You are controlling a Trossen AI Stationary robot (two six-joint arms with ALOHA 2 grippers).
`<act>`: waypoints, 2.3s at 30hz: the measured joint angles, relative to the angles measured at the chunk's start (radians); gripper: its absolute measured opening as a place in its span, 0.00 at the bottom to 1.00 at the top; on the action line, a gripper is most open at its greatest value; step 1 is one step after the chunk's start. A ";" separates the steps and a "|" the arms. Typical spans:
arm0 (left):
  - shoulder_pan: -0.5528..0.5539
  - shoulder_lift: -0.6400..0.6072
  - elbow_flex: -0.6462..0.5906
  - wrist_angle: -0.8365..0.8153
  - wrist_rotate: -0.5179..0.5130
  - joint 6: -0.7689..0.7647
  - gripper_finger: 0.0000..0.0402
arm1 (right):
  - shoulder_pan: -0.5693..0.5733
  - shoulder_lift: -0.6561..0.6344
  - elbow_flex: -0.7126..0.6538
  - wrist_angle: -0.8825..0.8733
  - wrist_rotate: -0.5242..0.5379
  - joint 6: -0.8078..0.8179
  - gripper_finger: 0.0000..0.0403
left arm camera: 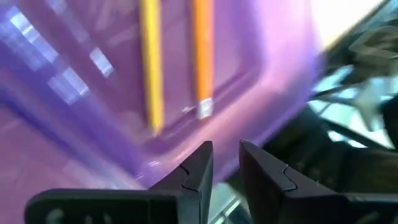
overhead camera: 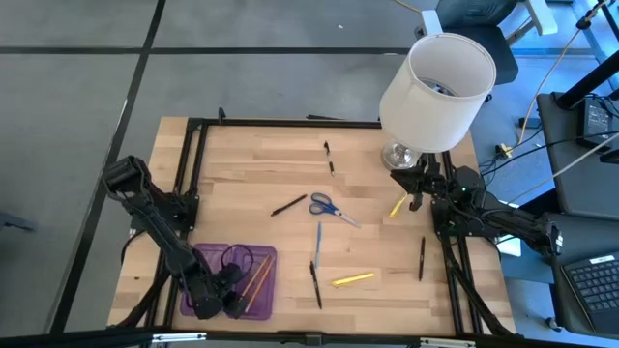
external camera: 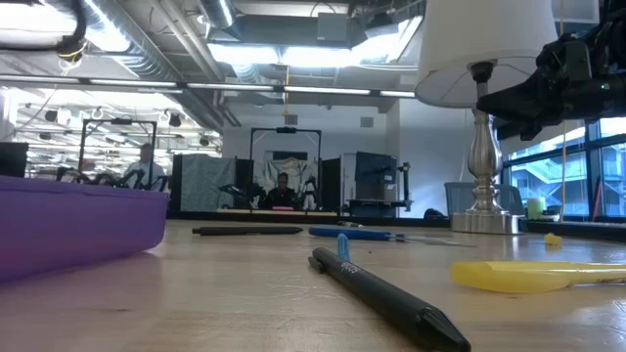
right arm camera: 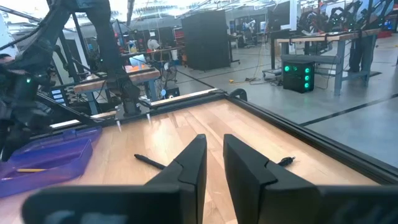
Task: Pick & place school supplies into a supply box
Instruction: Put the top black pen into the violet box
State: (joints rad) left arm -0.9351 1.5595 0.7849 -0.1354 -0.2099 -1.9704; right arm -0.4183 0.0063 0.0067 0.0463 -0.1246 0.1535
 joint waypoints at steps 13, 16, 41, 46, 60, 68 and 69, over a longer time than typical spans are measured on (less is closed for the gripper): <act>0.217 -0.162 0.000 0.012 -0.612 0.559 0.18 | 0.000 0.000 0.000 0.000 0.000 -0.003 0.15; 0.285 -0.169 0.000 0.005 -0.633 0.740 0.18 | 0.000 0.000 0.000 -0.001 0.000 -0.004 0.15; 0.502 -0.169 0.000 0.005 -0.470 1.190 0.48 | 0.000 0.000 0.000 -0.007 0.001 0.107 0.15; 0.499 -0.169 0.000 0.005 -0.415 1.146 0.50 | 0.000 0.000 0.000 -0.007 0.001 0.103 0.15; 0.751 -0.143 0.000 -0.180 -0.163 1.164 0.45 | 0.000 0.000 0.000 -0.007 0.001 0.102 0.15; 0.875 -0.078 -0.001 -0.238 -0.035 1.242 0.42 | 0.000 0.000 0.000 -0.007 0.001 0.103 0.15; 0.880 -0.070 -0.001 -0.238 -0.027 1.257 0.42 | 0.000 0.000 0.000 -0.007 0.001 0.103 0.15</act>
State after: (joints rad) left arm -0.0548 1.4899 0.7841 -0.3737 -0.2371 -0.7134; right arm -0.4187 0.0063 0.0067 0.0391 -0.1234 0.2569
